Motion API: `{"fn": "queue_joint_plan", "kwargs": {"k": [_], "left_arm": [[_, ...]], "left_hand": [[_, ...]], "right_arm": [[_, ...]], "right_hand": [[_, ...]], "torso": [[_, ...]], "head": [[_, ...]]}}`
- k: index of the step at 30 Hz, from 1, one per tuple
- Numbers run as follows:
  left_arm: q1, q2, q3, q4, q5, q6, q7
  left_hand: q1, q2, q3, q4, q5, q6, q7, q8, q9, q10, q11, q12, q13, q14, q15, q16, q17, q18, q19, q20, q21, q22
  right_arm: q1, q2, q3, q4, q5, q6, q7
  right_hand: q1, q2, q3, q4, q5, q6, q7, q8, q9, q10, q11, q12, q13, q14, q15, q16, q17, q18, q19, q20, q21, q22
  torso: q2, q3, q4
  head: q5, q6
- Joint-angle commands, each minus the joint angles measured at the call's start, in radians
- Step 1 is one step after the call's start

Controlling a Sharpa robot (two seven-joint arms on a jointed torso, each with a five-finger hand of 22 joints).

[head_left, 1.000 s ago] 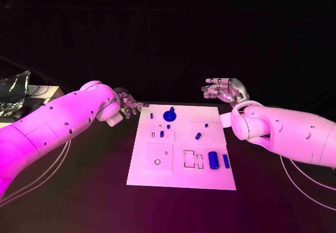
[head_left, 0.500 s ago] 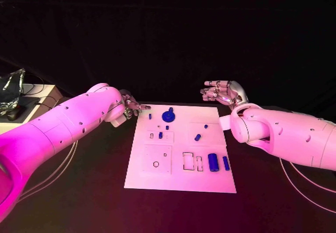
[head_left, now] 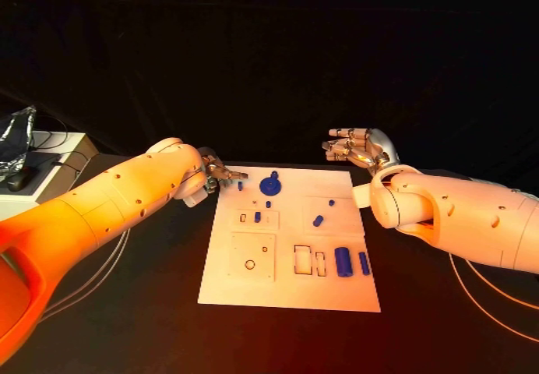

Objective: Assemble the parts on the task board

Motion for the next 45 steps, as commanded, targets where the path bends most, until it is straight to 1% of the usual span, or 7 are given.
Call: {"fn": "queue_joint_plan", "kwargs": {"k": [1, 4, 12, 17, 29, 35, 45], "left_arm": [[0.003, 0.005, -0.003, 0.001, -0.009, -0.001, 0.026], [0.004, 0.008, -0.011, -0.003, -0.007, 0.014, 0.026], [0.004, 0.02, -0.029, -0.017, 0.01, 0.035, 0.025], [0.004, 0.023, -0.032, -0.022, 0.015, 0.034, 0.023], [0.005, 0.026, -0.033, -0.027, 0.023, 0.021, 0.02], [0.006, 0.024, -0.034, -0.022, 0.032, 0.011, 0.021], [0.006, 0.019, -0.033, -0.009, 0.048, 0.019, 0.02]], "left_hand": [[-0.006, 0.006, -0.01, 0.0, 0.001, 0.003, -0.007, -0.013, 0.019, 0.001, -0.008, 0.007, 0.004, 0.008, -0.002, 0.01, 0.007, -0.001, 0.011, -0.001, 0.013, 0.009], [-0.001, 0.01, 0.014, 0.0, 0.008, 0.008, -0.009, -0.014, 0.024, 0.005, -0.009, 0.007, 0.005, 0.013, -0.003, 0.015, 0.016, -0.001, 0.016, -0.002, 0.02, 0.013], [-0.053, -0.059, 0.302, -0.013, 0.008, 0.006, -0.01, -0.008, 0.059, 0.001, -0.01, 0.008, 0.008, 0.008, -0.004, 0.018, 0.019, -0.002, 0.014, -0.002, 0.017, 0.02], [-0.066, -0.064, 0.333, -0.021, 0.009, 0.003, -0.013, 0.004, 0.08, 0.0, -0.012, 0.011, 0.008, 0.01, -0.005, 0.023, 0.024, -0.003, 0.017, -0.003, 0.02, 0.025], [-0.07, -0.059, 0.343, -0.023, 0.009, 0.005, -0.016, 0.009, 0.09, 0.002, -0.015, 0.014, 0.009, 0.013, -0.006, 0.028, 0.03, -0.004, 0.022, -0.004, 0.028, 0.031], [-0.047, -0.036, 0.375, -0.042, 0.008, 0.005, -0.021, 0.015, 0.098, 0.003, -0.019, 0.012, 0.008, 0.014, -0.01, 0.028, 0.031, -0.005, 0.022, -0.006, 0.028, 0.032], [-0.015, -0.019, 0.58, -0.144, 0.006, -0.001, -0.033, 0.023, 0.108, 0.003, -0.029, 0.003, 0.005, 0.018, -0.019, 0.028, 0.038, -0.012, 0.026, -0.015, 0.031, 0.038]], "right_arm": [[0.001, 0.003, 0.001, -0.001, -0.006, 0.009, 0.014], [0.002, 0.006, 0.001, -0.001, -0.006, 0.009, 0.013], [0.003, 0.01, 0.001, -0.001, -0.006, 0.009, 0.014], [0.003, 0.012, 0.001, -0.001, -0.006, 0.008, 0.014], [0.003, 0.016, 0.001, -0.003, -0.006, 0.008, 0.012], [0.003, 0.017, 0.001, -0.005, -0.007, 0.009, 0.011], [0.003, 0.017, 0.001, -0.008, -0.007, 0.009, 0.01]], "right_hand": [[-0.002, 0.008, 0.004, -0.002, 0.006, 0.0, 0.016, -0.003, -0.001, -0.005, 0.0, -0.001, -0.001, -0.005, 0.002, -0.001, -0.001, -0.002, -0.005, 0.0, -0.002, 0.0], [-0.002, 0.008, 0.004, -0.002, 0.006, 0.0, 0.016, -0.003, -0.001, -0.005, 0.0, -0.001, -0.001, -0.005, 0.002, -0.001, -0.001, -0.002, -0.005, 0.0, -0.002, 0.0], [-0.002, 0.007, 0.001, -0.001, 0.009, -0.003, 0.016, -0.003, -0.001, -0.006, 0.0, -0.001, -0.001, -0.006, 0.003, -0.001, -0.001, -0.002, -0.006, 0.0, -0.002, 0.0], [-0.002, 0.008, 0.0, 0.0, 0.011, -0.004, 0.017, -0.003, -0.001, -0.007, 0.0, -0.001, -0.001, -0.007, 0.003, -0.001, -0.001, -0.002, -0.006, 0.0, -0.002, 0.0], [-0.001, 0.008, 0.0, 0.0, 0.013, -0.005, 0.016, -0.003, -0.001, -0.007, 0.0, -0.001, -0.001, -0.007, 0.003, -0.001, -0.001, -0.002, -0.007, 0.0, -0.002, 0.0], [-0.001, 0.008, 0.0, 0.0, 0.013, -0.005, 0.016, -0.003, -0.001, -0.007, 0.001, -0.001, -0.001, -0.007, 0.003, -0.001, -0.001, -0.002, -0.007, 0.0, -0.002, 0.0], [0.0, 0.008, 0.0, 0.0, 0.015, -0.006, 0.017, -0.003, -0.001, -0.008, 0.001, -0.001, -0.001, -0.008, 0.004, -0.001, -0.001, -0.002, -0.007, 0.001, -0.002, 0.0]], "torso": [[0.002, 0.0002, -0.0003], [0.002, 0.0006, -0.0011], [0.007, -0.0005, -0.0052], [0.012, -0.0006, -0.0084], [0.018, -0.0017, -0.0082], [0.017, -0.0018, -0.0093], [0.017, -0.0019, -0.0097]], "head": [[0.001, 0.002], [0.003, 0.002], [0.0, 0.003], [0.003, 0.006], [0.003, 0.004], [0.003, 0.001], [0.003, 0.0]]}}
